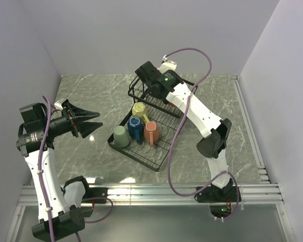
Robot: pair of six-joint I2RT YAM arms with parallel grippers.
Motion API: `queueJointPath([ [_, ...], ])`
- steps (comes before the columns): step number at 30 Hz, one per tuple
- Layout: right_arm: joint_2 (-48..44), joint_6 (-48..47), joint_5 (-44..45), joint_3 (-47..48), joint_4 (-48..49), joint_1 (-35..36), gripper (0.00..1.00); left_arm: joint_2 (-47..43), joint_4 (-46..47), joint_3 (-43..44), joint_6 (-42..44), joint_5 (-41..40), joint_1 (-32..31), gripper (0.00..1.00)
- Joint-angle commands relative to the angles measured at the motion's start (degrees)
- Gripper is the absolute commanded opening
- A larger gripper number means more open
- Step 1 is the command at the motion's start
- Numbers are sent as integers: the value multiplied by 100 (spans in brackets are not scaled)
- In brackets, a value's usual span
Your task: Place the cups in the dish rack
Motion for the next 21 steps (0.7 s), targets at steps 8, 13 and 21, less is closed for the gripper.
queueJointPath([
  [8,-95,-68,-252,-156,-127,95,5,-162,470,-181,-209,129,26,51],
  [13,-95,-121,-638,-104,145,130,27,-170,540,-172,-270,156,17,51],
  [21,-59,-130,-876,-33,102,200,60,-205,576,-190,-314,164,52,50],
])
